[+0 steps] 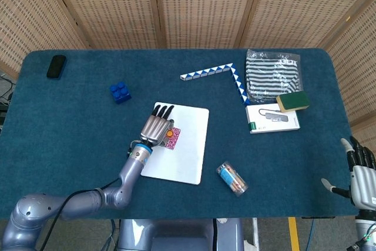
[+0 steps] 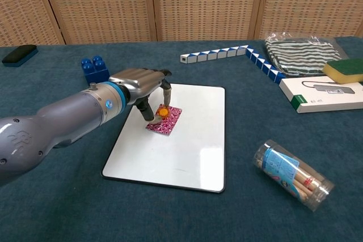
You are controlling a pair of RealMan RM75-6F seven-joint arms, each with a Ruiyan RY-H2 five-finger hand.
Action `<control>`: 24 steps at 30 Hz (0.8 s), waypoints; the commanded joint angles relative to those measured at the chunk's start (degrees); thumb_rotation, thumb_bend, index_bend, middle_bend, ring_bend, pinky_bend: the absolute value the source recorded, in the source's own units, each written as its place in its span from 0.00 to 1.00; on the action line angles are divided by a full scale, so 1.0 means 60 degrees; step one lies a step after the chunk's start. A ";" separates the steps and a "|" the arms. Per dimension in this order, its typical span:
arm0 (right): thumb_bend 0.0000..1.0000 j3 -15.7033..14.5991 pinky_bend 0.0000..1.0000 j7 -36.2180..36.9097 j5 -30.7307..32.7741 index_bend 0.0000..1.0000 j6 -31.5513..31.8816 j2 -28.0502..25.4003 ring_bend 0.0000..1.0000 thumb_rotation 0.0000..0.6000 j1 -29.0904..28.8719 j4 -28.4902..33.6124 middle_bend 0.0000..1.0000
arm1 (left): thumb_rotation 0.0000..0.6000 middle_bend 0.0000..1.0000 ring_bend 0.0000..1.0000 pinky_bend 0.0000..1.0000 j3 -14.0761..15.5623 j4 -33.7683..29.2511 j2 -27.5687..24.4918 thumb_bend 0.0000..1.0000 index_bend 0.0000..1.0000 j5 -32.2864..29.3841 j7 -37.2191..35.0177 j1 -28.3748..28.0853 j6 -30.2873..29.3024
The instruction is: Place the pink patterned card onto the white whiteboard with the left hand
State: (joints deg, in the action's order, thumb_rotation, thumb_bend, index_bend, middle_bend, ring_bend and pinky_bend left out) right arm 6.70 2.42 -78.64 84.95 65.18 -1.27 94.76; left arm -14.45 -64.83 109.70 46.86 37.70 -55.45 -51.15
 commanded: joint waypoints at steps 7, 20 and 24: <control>0.00 0.0006 0.00 -0.0020 0.0009 0.00 0.0032 0.0020 0.00 1.00 0.0015 -0.0013 0.00 | 1.00 0.00 0.00 0.00 -0.0011 -0.0479 -0.0268 0.15 0.00 0.0069 0.0003 0.0062 -0.0245; 0.00 0.0005 0.00 -0.0103 -0.0002 0.00 0.0115 0.0055 0.00 1.00 0.0052 -0.0030 0.00 | 1.00 0.00 0.00 0.00 0.0599 -0.5238 -0.4467 0.01 0.00 0.2383 -0.1172 0.2457 -0.3436; 0.00 0.0012 0.00 -0.0243 -0.0006 0.00 0.0176 0.0094 0.00 1.00 0.0062 -0.0022 0.00 | 1.00 0.00 0.00 0.00 0.1280 -0.5800 -0.5859 0.00 0.00 0.3110 -0.2301 0.3813 -0.4494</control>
State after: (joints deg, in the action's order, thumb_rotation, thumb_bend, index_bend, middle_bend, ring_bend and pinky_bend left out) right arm 6.75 1.04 -78.68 85.95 65.70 -0.91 94.61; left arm -10.43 -95.51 80.99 60.96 29.57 -39.32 -72.17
